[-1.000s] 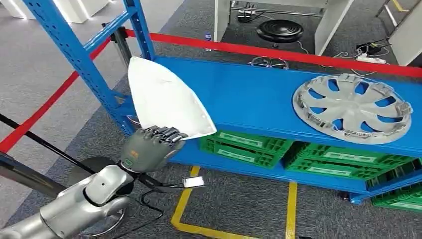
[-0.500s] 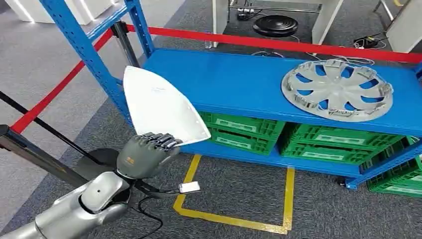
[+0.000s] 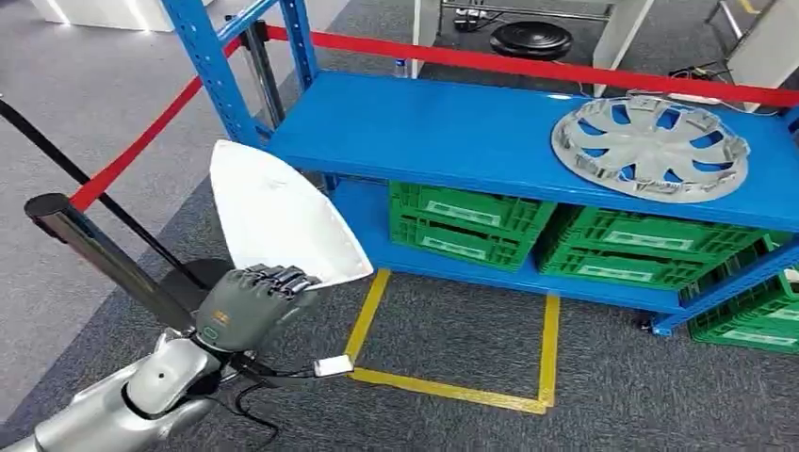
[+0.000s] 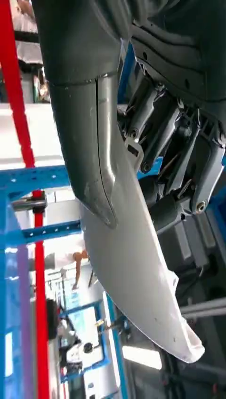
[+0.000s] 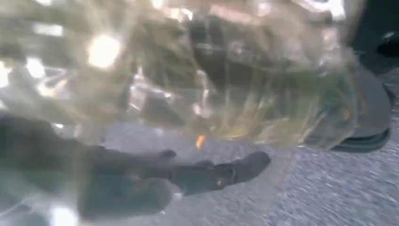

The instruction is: Take the parts from the cabinet and place them on the table.

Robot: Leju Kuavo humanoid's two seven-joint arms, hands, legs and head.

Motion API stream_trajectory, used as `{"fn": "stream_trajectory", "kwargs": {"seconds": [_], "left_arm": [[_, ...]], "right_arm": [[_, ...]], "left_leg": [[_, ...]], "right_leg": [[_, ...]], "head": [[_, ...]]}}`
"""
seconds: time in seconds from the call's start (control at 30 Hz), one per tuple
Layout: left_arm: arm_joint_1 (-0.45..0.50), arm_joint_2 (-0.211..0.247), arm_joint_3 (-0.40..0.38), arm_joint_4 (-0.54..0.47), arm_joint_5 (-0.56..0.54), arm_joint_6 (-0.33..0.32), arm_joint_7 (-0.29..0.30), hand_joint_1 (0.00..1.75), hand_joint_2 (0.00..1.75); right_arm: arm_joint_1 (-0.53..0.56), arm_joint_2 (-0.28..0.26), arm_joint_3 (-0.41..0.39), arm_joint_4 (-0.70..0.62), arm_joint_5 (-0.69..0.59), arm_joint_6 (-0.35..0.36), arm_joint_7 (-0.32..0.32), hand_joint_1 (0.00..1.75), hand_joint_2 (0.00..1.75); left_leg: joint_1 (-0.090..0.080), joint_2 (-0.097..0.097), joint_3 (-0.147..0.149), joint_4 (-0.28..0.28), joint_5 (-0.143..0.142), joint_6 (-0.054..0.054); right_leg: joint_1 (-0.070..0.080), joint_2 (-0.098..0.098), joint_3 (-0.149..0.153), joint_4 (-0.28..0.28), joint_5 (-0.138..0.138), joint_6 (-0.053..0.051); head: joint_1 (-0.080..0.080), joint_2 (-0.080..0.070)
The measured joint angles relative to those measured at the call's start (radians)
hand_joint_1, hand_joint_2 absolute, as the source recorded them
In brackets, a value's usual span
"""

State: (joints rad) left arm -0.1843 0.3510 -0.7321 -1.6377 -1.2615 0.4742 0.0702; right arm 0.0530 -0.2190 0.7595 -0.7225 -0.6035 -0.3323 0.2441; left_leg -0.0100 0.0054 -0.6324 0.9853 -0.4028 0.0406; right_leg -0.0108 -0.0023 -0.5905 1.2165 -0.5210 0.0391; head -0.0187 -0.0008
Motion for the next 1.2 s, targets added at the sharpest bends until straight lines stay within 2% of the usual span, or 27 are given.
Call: {"fn": "stream_trajectory", "kwargs": {"seconds": [0.03, 0.1, 0.2, 0.23, 0.3, 0.33, 0.37, 0.4, 0.43, 0.5, 0.53, 0.57, 0.6, 0.63, 0.7, 0.73, 0.77, 0.8, 0.87, 0.9, 0.93, 0.97, 1.03, 1.07, 1.1, 1.13, 1.2], "left_arm": [[0.003, 0.004, 0.002, -0.003, 0.0, -0.002, -0.001, 1.75, 1.75], [0.009, 0.008, 0.011, -0.015, 0.002, -0.006, -0.001, 1.75, 1.75], [0.03, 0.016, 0.026, -0.023, 0.007, -0.006, -0.001, 1.75, 1.75], [0.042, 0.021, 0.031, -0.025, 0.006, -0.006, 0.0, 1.75, 1.75], [0.063, 0.034, 0.044, -0.031, -0.009, -0.005, 0.004, 1.75, 1.75], [0.07, 0.04, 0.051, -0.034, -0.019, -0.002, 0.006, 1.75, 1.75], [0.076, 0.046, 0.06, -0.036, -0.028, 0.004, 0.008, 1.75, 1.75], [0.082, 0.05, 0.068, -0.037, -0.039, 0.01, 0.008, 1.75, 1.75], [0.087, 0.054, 0.074, -0.038, -0.044, 0.021, 0.008, 1.75, 1.75], [0.095, 0.062, 0.089, -0.042, -0.052, 0.033, 0.008, 1.75, 1.75], [0.096, 0.066, 0.097, -0.046, -0.053, 0.034, 0.008, 1.75, 1.75], [0.096, 0.069, 0.102, -0.05, -0.053, 0.036, 0.008, 1.75, 1.75], [0.097, 0.072, 0.107, -0.055, -0.053, 0.037, 0.008, 1.75, 1.75], [0.098, 0.073, 0.113, -0.057, -0.054, 0.039, 0.008, 1.75, 1.75], [0.101, 0.078, 0.118, -0.057, -0.054, 0.042, 0.008, 1.75, 1.75], [0.102, 0.079, 0.118, -0.058, -0.054, 0.042, 0.008, 1.75, 1.75], [0.102, 0.079, 0.119, -0.058, -0.054, 0.043, 0.008, 1.75, 1.75], [0.103, 0.079, 0.119, -0.058, -0.055, 0.045, 0.008, 1.75, 1.75], [0.108, 0.079, 0.121, -0.058, -0.055, 0.047, 0.008, 1.75, 1.75], [0.11, 0.079, 0.122, -0.058, -0.055, 0.048, 0.008, 1.75, 1.75], [0.112, 0.079, 0.123, -0.058, -0.055, 0.049, 0.008, 1.75, 1.75], [0.115, 0.079, 0.125, -0.058, -0.055, 0.05, 0.008, 1.75, 1.75], [0.118, 0.079, 0.129, -0.057, -0.051, 0.053, 0.008, 1.75, 1.75], [0.121, 0.079, 0.135, -0.058, -0.049, 0.058, 0.008, 1.75, 1.75], [0.122, 0.079, 0.141, -0.058, -0.048, 0.062, 0.008, 1.75, 1.75], [0.122, 0.079, 0.143, -0.057, -0.048, 0.066, 0.008, 1.75, 1.75], [0.122, 0.079, 0.144, -0.058, -0.041, 0.07, 0.005, 1.75, 1.75]], "right_arm": [[-0.002, -0.001, 0.003, -0.001, 0.0, 0.0, 0.0, 0.0, 0.0], [-0.009, -0.002, 0.006, -0.002, 0.001, -0.002, 0.005, 0.0, 0.0], [-0.008, -0.003, 0.013, -0.006, -0.001, -0.006, 0.007, 0.0, 0.0], [-0.008, -0.003, 0.016, -0.007, -0.001, -0.006, 0.008, 0.0, 0.0], [-0.006, -0.003, 0.022, -0.011, 0.003, -0.008, 0.008, 0.0, 0.0], [-0.005, -0.003, 0.025, -0.015, 0.006, -0.008, 0.008, 0.0, 0.0], [-0.006, -0.004, 0.029, -0.018, 0.009, -0.008, 0.008, 0.0, 0.0], [-0.005, -0.006, 0.032, -0.021, 0.012, -0.008, 0.008, 0.0, 0.0], [-0.005, -0.006, 0.035, -0.023, 0.015, -0.009, 0.008, 0.0, 0.0], [-0.007, -0.007, 0.038, -0.027, 0.015, -0.008, 0.008, 0.0, 0.0], [-0.007, -0.007, 0.039, -0.029, 0.016, -0.006, 0.008, 0.0, 0.0], [-0.007, -0.007, 0.042, -0.032, 0.016, -0.006, 0.008, 0.0, 0.0], [-0.008, -0.007, 0.044, -0.035, 0.016, -0.005, 0.008, 0.0, 0.0], [-0.009, -0.007, 0.046, -0.036, 0.016, -0.005, 0.008, 0.0, 0.0], [-0.011, -0.007, 0.05, -0.037, 0.016, -0.005, 0.008, 0.0, 0.0], [-0.01, -0.008, 0.053, -0.037, 0.016, -0.005, 0.008, 0.0, 0.0], [-0.008, -0.009, 0.056, -0.038, 0.016, -0.003, 0.008, 0.0, 0.0], [-0.007, -0.009, 0.057, -0.039, 0.016, -0.002, 0.009, 0.0, 0.0], [-0.009, -0.01, 0.058, -0.039, 0.016, -0.002, 0.009, 0.0, 0.0], [-0.01, -0.01, 0.058, -0.039, 0.016, -0.002, 0.009, 0.0, 0.0], [-0.01, -0.01, 0.06, -0.039, 0.016, -0.002, 0.009, 0.0, 0.0], [-0.01, -0.01, 0.061, -0.039, 0.016, -0.002, 0.009, 0.0, 0.0], [-0.011, -0.012, 0.063, -0.039, 0.016, -0.002, 0.009, 0.0, 0.0], [-0.013, -0.012, 0.064, -0.039, 0.016, -0.003, 0.009, 0.0, 0.0], [-0.016, -0.013, 0.064, -0.039, 0.016, -0.005, 0.009, 0.0, 0.0], [-0.017, -0.014, 0.064, -0.04, 0.016, -0.006, 0.009, 0.0, 0.0], [-0.015, -0.014, 0.065, -0.04, 0.016, -0.006, 0.009, 0.0, 0.0]], "left_leg": [[-0.001, -0.001, -0.013, 0.002, 0.012, -0.003], [-0.006, 0.0, -0.022, 0.008, 0.031, -0.013], [-0.001, 0.0, -0.026, -0.005, 0.066, -0.03], [0.002, -0.002, -0.032, -0.001, 0.052, -0.037], [0.007, -0.003, -0.056, 0.078, -0.074, -0.05], [0.009, -0.003, -0.072, 0.158, -0.139, -0.056], [0.011, -0.003, -0.086, 0.242, -0.185, -0.06], [0.014, -0.003, -0.09, 0.301, -0.19, -0.063], [0.016, -0.003, -0.079, 0.317, -0.17, -0.064], [0.019, -0.003, -0.006, 0.246, -0.104, -0.063], [0.019, -0.003, 0.057, 0.162, -0.085, -0.06], [0.019, -0.005, 0.125, 0.07, -0.097, -0.053], [0.015, -0.007, 0.161, 0.003, -0.115, -0.047], [0.013, -0.007, 0.164, -0.013, -0.123, -0.042], [0.006, -0.007, 0.153, -0.013, -0.112, -0.032], [0.014, -0.003, 0.146, -0.031, -0.097, -0.021], [0.014, 0.002, 0.138, -0.03, -0.086, -0.015], [0.013, 0.002, 0.128, -0.03, -0.079, -0.005], [0.01, 0.002, 0.103, -0.028, -0.061, -0.004], [0.009, 0.004, 0.09, -0.026, -0.052, -0.004], [0.008, 0.004, 0.077, -0.025, -0.043, -0.005], [0.008, 0.005, 0.064, -0.023, -0.034, -0.006], [0.009, 0.004, 0.042, -0.015, -0.02, -0.012], [0.008, 0.003, 0.034, -0.01, -0.016, -0.018], [0.002, 0.003, 0.024, 0.0, -0.012, -0.023], [0.003, 0.004, 0.021, 0.0, -0.003, -0.028], [0.005, 0.004, 0.015, -0.001, 0.016, -0.036]], "right_leg": [[0.0, 0.0, 0.069, -0.093, 0.008, -0.004], [0.005, 0.001, 0.186, -0.276, -0.057, -0.012], [0.011, 0.001, 0.154, -0.271, -0.04, -0.031], [0.004, -0.003, 0.145, -0.273, -0.025, -0.041], [0.005, -0.005, 0.12, -0.271, -0.003, -0.055], [0.005, -0.006, 0.115, -0.268, 0.01, -0.056], [0.006, -0.006, 0.094, -0.264, 0.023, -0.056], [0.006, -0.006, 0.074, -0.258, 0.035, -0.055], [0.006, -0.007, 0.056, -0.253, 0.044, -0.054], [0.006, -0.006, 0.018, -0.239, 0.06, -0.049], [0.006, -0.006, 0.005, -0.233, 0.066, -0.045], [0.006, -0.006, -0.005, -0.228, 0.072, -0.039], [0.01, -0.006, -0.011, -0.222, 0.078, -0.034], [0.008, -0.006, -0.017, -0.223, 0.091, -0.025], [0.002, -0.006, -0.024, -0.231, 0.109, -0.011], [0.004, -0.002, -0.032, -0.229, 0.106, -0.004], [0.001, 0.0, -0.044, -0.211, 0.066, -0.001], [0.0, 0.001, -0.063, -0.161, 0.008, 0.0], [0.0, 0.001, -0.102, -0.002, -0.095, 0.004], [0.0, 0.001, -0.112, 0.061, -0.116, 0.006], [0.0, 0.001, -0.107, 0.09, -0.101, 0.007], [0.0, 0.001, -0.078, 0.072, -0.061, 0.007], [-0.001, 0.001, 0.023, -0.062, 0.009, 0.004], [-0.001, 0.001, 0.088, -0.158, 0.009, 0.003], [0.002, 0.001, 0.14, -0.229, -0.014, 0.002], [0.002, 0.003, 0.152, -0.259, -0.031, -0.002], [0.006, 0.004, 0.143, -0.256, -0.029, -0.004]], "head": [[0.0, 0.0], [-0.001, 0.0], [-0.001, 0.0], [0.0, 0.0], [-0.009, 0.0], [-0.009, 0.0], [-0.01, 0.0], [-0.01, 0.0], [-0.01, 0.0], [-0.01, 0.0], [-0.011, 0.0], [-0.011, 0.0], [-0.01, 0.0], [-0.01, 0.0], [-0.011, 0.0], [-0.01, 0.0], [-0.008, 0.0], [-0.005, 0.0], [-0.003, 0.0], [-0.002, 0.0], [-0.002, 0.0], [-0.002, 0.0], [-0.002, 0.0], [-0.002, 0.0], [-0.001, 0.0], [-0.004, 0.0], [-0.004, 0.0]]}}
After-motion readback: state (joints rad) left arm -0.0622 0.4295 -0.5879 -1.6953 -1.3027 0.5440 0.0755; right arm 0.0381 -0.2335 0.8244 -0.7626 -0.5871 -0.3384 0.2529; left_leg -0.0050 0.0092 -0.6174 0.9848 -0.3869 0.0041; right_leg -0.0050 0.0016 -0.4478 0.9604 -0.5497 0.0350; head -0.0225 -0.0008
